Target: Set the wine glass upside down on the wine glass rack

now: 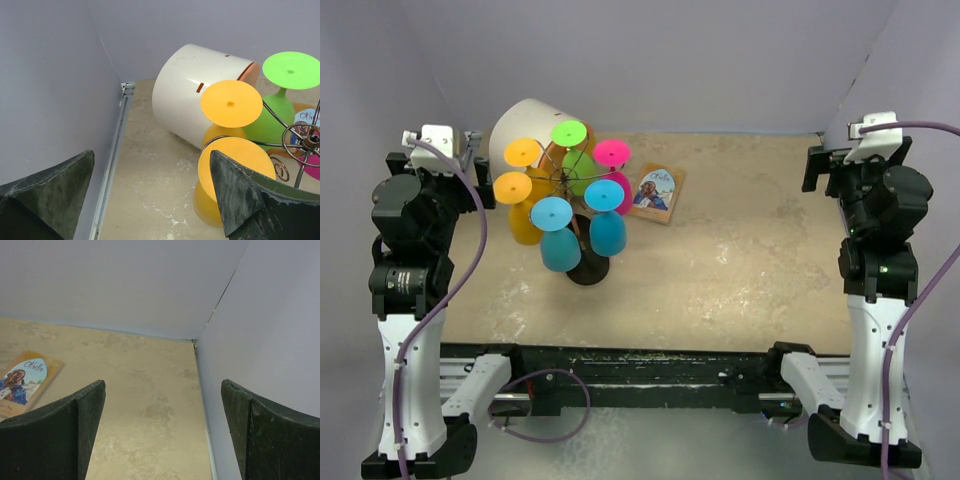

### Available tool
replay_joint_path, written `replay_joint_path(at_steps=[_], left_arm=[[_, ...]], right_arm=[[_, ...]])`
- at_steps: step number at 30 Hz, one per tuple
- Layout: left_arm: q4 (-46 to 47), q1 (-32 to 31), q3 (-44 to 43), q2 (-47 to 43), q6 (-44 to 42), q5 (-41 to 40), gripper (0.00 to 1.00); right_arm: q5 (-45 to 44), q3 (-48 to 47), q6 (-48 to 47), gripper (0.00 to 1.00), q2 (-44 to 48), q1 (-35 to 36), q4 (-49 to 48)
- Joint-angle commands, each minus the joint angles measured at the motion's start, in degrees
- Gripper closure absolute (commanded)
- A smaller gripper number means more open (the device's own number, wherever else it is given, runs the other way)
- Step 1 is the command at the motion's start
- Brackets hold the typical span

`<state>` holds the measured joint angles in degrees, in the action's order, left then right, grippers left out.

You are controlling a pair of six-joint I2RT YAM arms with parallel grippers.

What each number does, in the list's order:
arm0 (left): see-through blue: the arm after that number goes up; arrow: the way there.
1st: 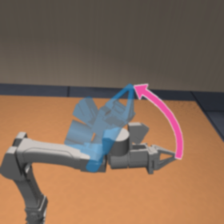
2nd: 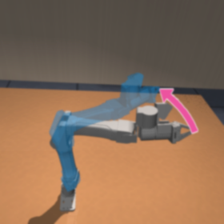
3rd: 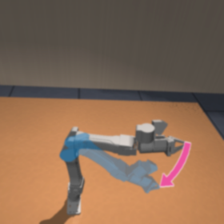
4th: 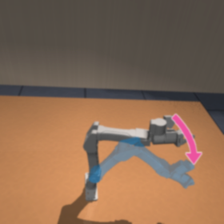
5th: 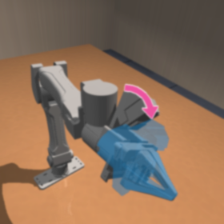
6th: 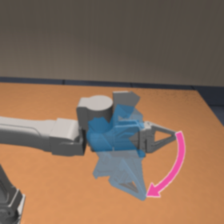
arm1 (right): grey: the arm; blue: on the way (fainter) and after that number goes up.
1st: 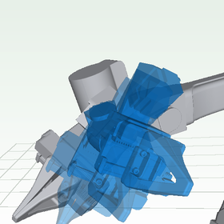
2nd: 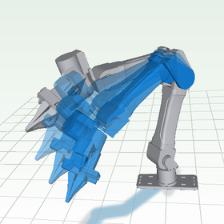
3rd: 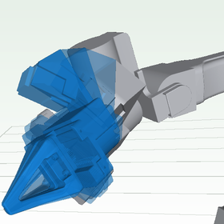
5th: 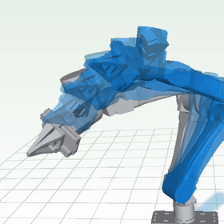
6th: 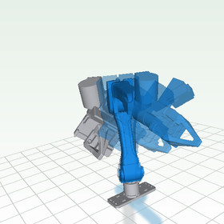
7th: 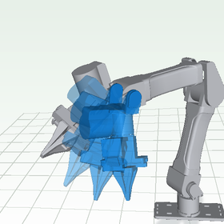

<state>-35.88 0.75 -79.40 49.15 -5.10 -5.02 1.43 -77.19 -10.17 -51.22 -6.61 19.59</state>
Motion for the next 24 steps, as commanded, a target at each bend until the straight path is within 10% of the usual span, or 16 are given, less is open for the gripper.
replay_joint_path(at_steps=[1, 24], left_arm=[[1.9, 0.6, 1.1, -1.3, 1.2, -2.9, 0.01], [1.2, 0.6, -0.1, -0.9, 0.7, -2.8, 0.01]], right_arm=[[0.9, -0.5, 1.1, 0.00, 0.6, -0.6, -1.5], [5.9, 0.9, 0.6, 0.00, 0.9, -1.6, 0.0]])
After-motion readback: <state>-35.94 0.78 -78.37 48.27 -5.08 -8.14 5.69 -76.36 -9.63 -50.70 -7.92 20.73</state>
